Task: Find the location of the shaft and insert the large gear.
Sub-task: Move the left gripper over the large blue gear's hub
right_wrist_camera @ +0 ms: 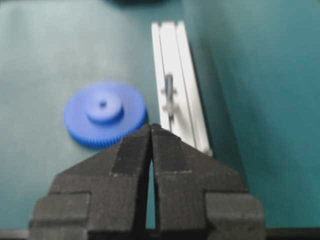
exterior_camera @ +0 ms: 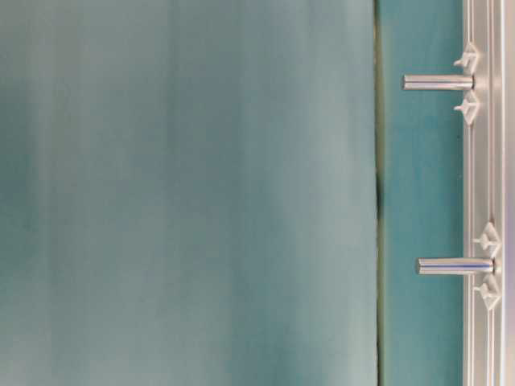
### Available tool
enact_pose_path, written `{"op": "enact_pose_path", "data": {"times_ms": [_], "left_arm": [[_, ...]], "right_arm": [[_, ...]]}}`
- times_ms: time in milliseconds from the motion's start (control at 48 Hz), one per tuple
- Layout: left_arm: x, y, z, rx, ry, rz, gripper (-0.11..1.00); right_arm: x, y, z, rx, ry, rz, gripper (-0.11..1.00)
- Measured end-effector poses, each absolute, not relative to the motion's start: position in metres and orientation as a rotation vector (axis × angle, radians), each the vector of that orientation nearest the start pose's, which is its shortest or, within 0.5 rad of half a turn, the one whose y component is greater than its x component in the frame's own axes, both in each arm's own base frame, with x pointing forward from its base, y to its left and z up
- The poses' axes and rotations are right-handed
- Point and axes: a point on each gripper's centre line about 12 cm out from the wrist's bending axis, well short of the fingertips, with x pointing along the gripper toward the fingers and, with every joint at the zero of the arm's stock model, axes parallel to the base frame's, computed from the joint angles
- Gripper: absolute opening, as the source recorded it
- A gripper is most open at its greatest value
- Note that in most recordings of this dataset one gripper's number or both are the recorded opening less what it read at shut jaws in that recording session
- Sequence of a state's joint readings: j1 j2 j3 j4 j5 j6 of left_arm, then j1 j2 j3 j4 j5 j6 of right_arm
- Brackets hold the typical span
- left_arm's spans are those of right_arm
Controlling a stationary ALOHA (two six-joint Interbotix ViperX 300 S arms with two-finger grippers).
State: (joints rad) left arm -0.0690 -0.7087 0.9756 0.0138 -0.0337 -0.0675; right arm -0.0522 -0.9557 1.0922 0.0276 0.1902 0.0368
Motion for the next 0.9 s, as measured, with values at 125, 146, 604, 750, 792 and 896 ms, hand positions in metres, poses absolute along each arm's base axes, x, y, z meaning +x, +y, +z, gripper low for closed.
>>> {"op": "enact_pose_path", "data": {"times_ms": [125,146,604,750,792,896], "left_arm": [[0.268,-0.019,0.277,-0.042,0.319,-0.063,-0.01],[0.27,-0.019,0.276,-0.041,0.328,-0.062,-0.01],[0.305,-0.022,0.254,-0.04,0.532,-0.053,0.49],[0.318,-0.025,0.248,-0.06,0.562,-0.05,0.86],[0.322,-0.026,0.246,-0.069,0.569,-0.05,0.91],[0.332,-0.028,0.237,-0.094,0.597,-0.043,0.89]], "right_arm": [[0.198,-0.01,0.265,0.074,0.371,-0.06,0.04],[0.198,-0.01,0.265,0.076,0.374,-0.06,0.04],[0.197,-0.014,0.263,0.08,0.407,-0.081,0.04],[0.197,-0.014,0.263,0.08,0.407,-0.081,0.04],[0.197,-0.014,0.263,0.08,0.407,-0.081,0.04],[0.197,-0.014,0.263,0.08,0.407,-0.081,0.04]]}}
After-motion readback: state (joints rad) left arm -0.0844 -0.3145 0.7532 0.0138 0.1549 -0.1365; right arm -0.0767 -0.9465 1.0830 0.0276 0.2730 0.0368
